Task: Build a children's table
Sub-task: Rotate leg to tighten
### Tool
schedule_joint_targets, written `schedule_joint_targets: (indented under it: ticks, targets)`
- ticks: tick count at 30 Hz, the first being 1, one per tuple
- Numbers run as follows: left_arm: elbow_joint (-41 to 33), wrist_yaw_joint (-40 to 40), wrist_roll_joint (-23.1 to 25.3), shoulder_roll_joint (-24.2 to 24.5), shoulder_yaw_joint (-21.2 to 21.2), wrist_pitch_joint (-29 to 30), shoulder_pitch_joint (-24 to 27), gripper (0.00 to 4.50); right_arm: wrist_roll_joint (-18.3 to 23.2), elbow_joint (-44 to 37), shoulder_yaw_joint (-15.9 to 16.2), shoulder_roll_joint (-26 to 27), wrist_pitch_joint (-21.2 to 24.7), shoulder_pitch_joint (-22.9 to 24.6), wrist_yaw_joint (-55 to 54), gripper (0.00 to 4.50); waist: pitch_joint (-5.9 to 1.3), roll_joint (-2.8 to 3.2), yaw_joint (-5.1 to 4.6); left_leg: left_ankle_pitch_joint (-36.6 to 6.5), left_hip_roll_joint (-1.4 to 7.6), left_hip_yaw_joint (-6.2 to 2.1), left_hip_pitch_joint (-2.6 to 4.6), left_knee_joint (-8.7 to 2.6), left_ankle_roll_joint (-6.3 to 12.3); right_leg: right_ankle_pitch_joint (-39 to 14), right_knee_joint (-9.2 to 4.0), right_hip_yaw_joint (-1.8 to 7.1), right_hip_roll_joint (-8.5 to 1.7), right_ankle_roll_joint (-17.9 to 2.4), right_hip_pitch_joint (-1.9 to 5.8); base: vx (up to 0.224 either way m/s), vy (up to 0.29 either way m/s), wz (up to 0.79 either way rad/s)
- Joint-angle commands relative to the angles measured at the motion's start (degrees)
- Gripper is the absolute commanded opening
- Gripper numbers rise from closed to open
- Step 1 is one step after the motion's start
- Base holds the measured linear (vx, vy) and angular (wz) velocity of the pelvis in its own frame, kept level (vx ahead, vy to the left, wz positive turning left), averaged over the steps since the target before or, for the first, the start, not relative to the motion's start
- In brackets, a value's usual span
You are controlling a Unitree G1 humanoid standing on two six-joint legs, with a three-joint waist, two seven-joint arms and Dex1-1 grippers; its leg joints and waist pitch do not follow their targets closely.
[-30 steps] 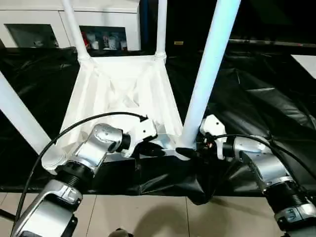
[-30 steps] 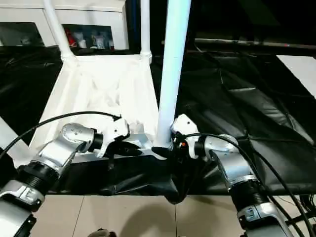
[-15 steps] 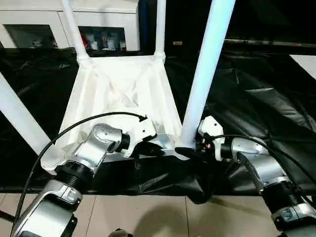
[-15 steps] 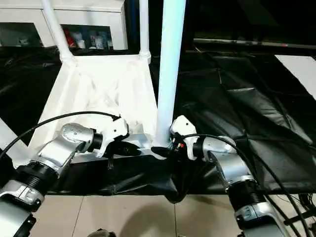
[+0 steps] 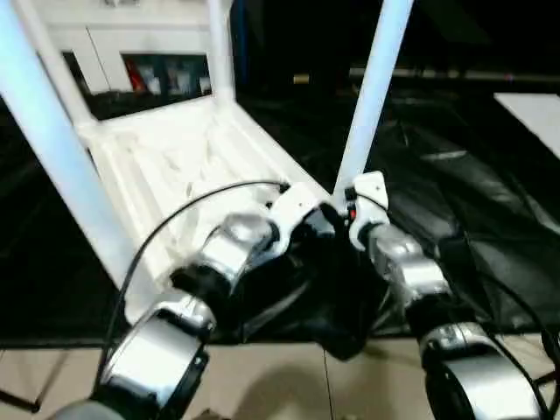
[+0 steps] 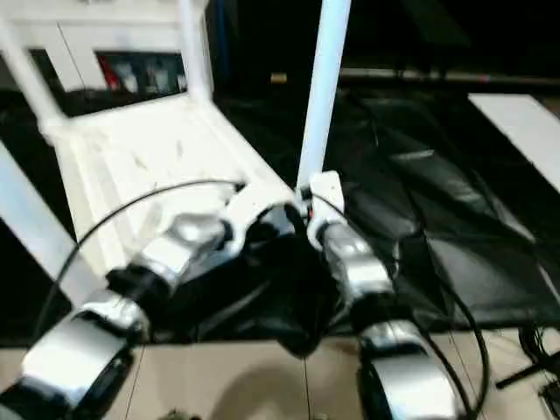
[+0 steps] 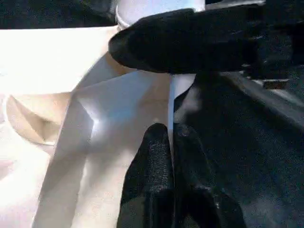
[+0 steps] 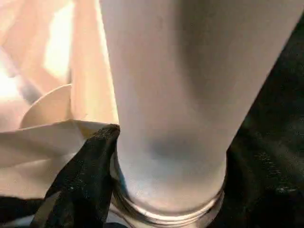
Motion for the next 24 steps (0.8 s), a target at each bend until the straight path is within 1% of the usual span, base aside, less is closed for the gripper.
schedule_joint_targets:
  ticks: [1,2,3,4,5,6,7,8,9,10,11,12,13,14,15,16,17,18,19,20,21,22,23,24]
  targets:
    - [2.1,3.5,0.6,0.8,1.8,-1.4,0.0,0.00,-0.5,2.3,0.4,0.8,0.3,0.5,0.6,2.73,-4.03,-0.65,0.28,-13.7,0.11,0.26,0.55,-3.73,0.97,-12.4,-4.61,1.11,-1.82,-11.7,2.64,0.000,0.000,0.00]
    - [2.0,3.2,0.6,1.0,1.6,-1.6,0.1,0.00,-0.3,2.2,0.3,0.9,-0.2,0.5,1.2,2.73,-4.06,-0.75,0.30,-13.3,0.15,0.27,0.55,-3.72,1.18,-11.8,-4.50,1.09,-1.82,-11.8,2.69,0.000,0.000,0.00]
    - [2.3,2.8,0.7,1.1,1.5,-1.9,0.0,0.00,-0.1,2.2,-0.1,1.1,-1.1,0.3,1.4,3.08,-3.98,-0.65,0.34,-13.6,0.19,0.31,0.57,-3.73,1.71,-11.6,-4.51,1.09,-1.89,-12.1,2.67,0.000,0.000,0.00]
    - [2.4,2.4,0.8,1.4,1.4,-2.2,0.0,0.00,0.2,2.1,-0.4,1.2,-1.9,0.2,2.2,3.29,-3.95,-0.69,0.32,-13.7,0.18,0.33,0.58,-3.74,1.78,-11.9,-4.57,1.08,-1.86,-12.1,2.68,0.000,0.000,0.00]
    - [2.5,1.6,0.9,1.9,1.2,-2.9,0.1,0.00,0.3,1.7,-0.3,0.9,-3.3,0.2,3.2,3.29,-3.96,-0.79,0.41,-13.8,0.21,0.34,0.59,-3.73,1.95,-12.5,-4.63,1.10,-1.97,-12.1,2.71,0.000,0.000,0.00]
    - [2.4,1.0,1.0,2.3,1.0,-3.2,0.3,0.00,0.3,1.4,-0.2,0.5,-4.0,0.2,4.1,3.49,-3.83,-0.78,0.35,-14.5,0.19,0.35,0.53,-3.80,1.97,-13.4,-4.71,1.06,-1.92,-12.0,2.68,0.000,0.000,0.00]
    - [2.2,0.6,1.0,2.6,0.9,-3.4,0.5,0.00,0.4,0.9,-0.1,0.1,-4.3,0.3,4.8,3.49,-3.83,-0.90,0.30,-14.5,0.18,0.28,0.42,-3.85,1.90,-13.9,-4.70,1.01,-1.94,-11.7,2.85,0.000,0.000,0.00]
    - [2.1,0.2,1.1,2.8,0.8,-3.6,0.5,0.00,0.5,0.7,-0.1,-0.1,-4.4,0.3,5.3,3.60,-3.80,-0.85,0.20,-14.7,0.16,0.23,0.29,-3.93,1.88,-14.5,-4.72,1.01,-2.00,-11.5,2.90,0.000,0.000,0.00]
    - [2.1,-0.3,1.1,3.0,0.6,-4.0,0.6,0.00,0.6,0.4,0.0,-0.4,-4.5,0.4,6.0,3.68,-3.84,-0.91,0.06,-15.0,0.21,0.21,0.41,-3.89,1.93,-15.5,-4.84,1.03,-2.01,-11.2,2.77,0.000,0.000,0.00]
    - [1.8,-2.0,1.5,3.8,0.2,-5.1,1.0,0.00,0.9,-0.7,0.5,-1.6,-4.0,0.6,9.1,3.72,-3.79,-0.89,0.00,-15.1,0.24,0.22,0.45,-3.89,1.93,-15.6,-4.88,1.06,-2.00,-11.2,2.67,0.000,0.000,0.00]
    - [1.7,-2.4,1.6,4.0,0.1,-5.4,1.1,0.00,0.9,-1.0,0.7,-1.9,-3.8,0.7,9.9,3.91,-3.79,-1.05,0.07,-15.1,0.25,0.22,0.51,-3.86,2.26,-15.8,-4.95,1.02,-1.95,-11.3,2.69,0.000,0.000,0.00]
    - [0.7,-5.0,1.8,5.3,-0.4,-5.7,1.8,0.00,1.4,-4.3,2.1,-4.5,-1.0,1.9,16.1,3.99,-3.77,-1.00,0.14,-14.5,0.27,0.30,0.52,-3.82,2.58,-14.9,-4.91,1.09,-1.88,-11.4,2.74,0.000,0.000,0.00]
    - [0.7,-5.2,1.8,5.4,-0.5,-5.7,1.9,0.00,1.3,-4.5,2.3,-4.6,-0.8,2.0,16.4,3.99,-3.81,-1.03,0.25,-14.1,0.34,0.27,0.50,-3.79,2.89,-14.1,-4.82,1.06,-1.86,-11.4,2.90,0.000,0.000,0.00]
    - [0.1,-6.3,1.9,5.9,-0.7,-6.2,2.3,0.00,1.2,-6.3,3.3,-6.0,0.2,2.7,19.2,3.99,-3.86,-1.03,0.27,-13.3,0.38,0.28,0.41,-3.72,3.07,-12.9,-4.62,1.14,-1.88,-11.6,2.92,0.000,0.000,0.00]
    - [-0.5,-8.1,1.9,6.5,-1.1,-7.0,2.7,0.00,1.1,-8.6,4.3,-7.7,0.9,3.8,22.5,3.99,-3.92,-1.06,0.45,-12.3,0.42,0.31,0.43,-3.64,3.65,-10.6,-4.44,1.08,-1.82,-12.3,3.00,0.000,0.000,0.00]
    - [-0.9,-8.8,1.8,6.8,-1.2,-7.0,2.9,0.00,1.1,-9.6,4.7,-8.5,1.2,4.3,24.0,3.99,-3.92,-1.06,0.45,-12.3,0.42,0.31,0.43,-3.64,3.65,-10.6,-4.44,1.08,-1.82,-12.3,3.00,0.000,0.000,0.00]
    - [-3.4,-14.4,1.3,8.6,-2.4,-9.1,4.3,0.00,1.5,-14.9,6.7,-12.7,2.1,6.9,31.6,3.99,-3.85,-1.06,0.61,-12.1,0.46,0.35,0.46,-3.61,3.95,-9.9,-4.41,1.10,-1.81,-12.7,3.03,0.000,0.000,0.00]
    - [-3.4,-14.4,1.3,8.6,-2.4,-9.1,4.3,0.00,1.5,-14.9,6.7,-12.7,2.1,6.9,31.6,3.99,-3.93,-1.09,0.82,-12.0,0.56,0.29,0.46,-3.57,4.20,-9.2,-4.27,1.10,-1.82,-12.7,3.21,0.000,0.000,0.00]
    - [-5.8,-19.5,0.8,10.3,-3.7,-10.6,5.6,0.00,1.8,-17.9,7.7,-15.4,2.6,8.5,36.0,3.99,-3.84,-0.99,0.67,-12.0,0.59,0.36,0.42,-3.63,4.28,-9.3,-4.26,1.15,-1.89,-13.1,2.95,0.000,0.000,0.00]
    - [-6.3,-20.5,0.6,10.6,-3.9,-11.0,5.9,0.00,1.8,-18.3,7.9,-15.8,2.7,8.7,36.6,3.99,-3.85,-1.06,0.95,-12.6,0.65,0.40,0.58,-3.57,4.26,-10.2,-4.36,1.16,-1.93,-13.3,2.95,0.000,0.000,0.00]
    - [-7.6,-23.2,0.2,11.4,-4.4,-12.1,6.6,0.00,1.8,-19.4,8.4,-16.9,3.0,9.2,38.2,3.99,-3.73,-0.97,0.91,-13.4,0.73,0.33,0.49,-3.78,4.06,-11.6,-4.41,1.15,-1.98,-13.4,2.91,0.000,0.000,0.00]
    - [-9.1,-26.2,-0.3,12.2,-4.9,-12.8,7.3,0.00,1.8,-20.4,8.8,-17.9,3.2,9.7,39.7,3.99,-3.71,-0.98,0.94,-13.9,0.77,0.45,0.70,-3.77,3.73,-12.3,-4.53,1.20,-1.94,-13.4,2.68,0.000,0.000,0.00]
    - [-10.5,-28.3,-0.7,12.9,-5.3,-12.2,7.9,0.00,1.8,-21.1,9.2,-18.7,3.4,10.1,40.8,3.99,-3.66,-0.87,1.03,-14.6,0.82,0.41,0.73,-3.84,3.28,-13.4,-4.55,1.23,-1.97,-13.3,2.60,0.000,0.000,0.00]
    - [-11.6,-29.8,-0.9,13.5,-5.7,-11.5,8.2,0.00,1.7,-21.7,9.6,-19.4,3.5,10.4,41.9,3.99,-3.64,-0.58,1.07,-15.1,0.92,0.37,0.83,-3.93,2.92,-13.8,-4.54,1.25,-2.00,-13.3,2.56,0.000,0.000,0.00]
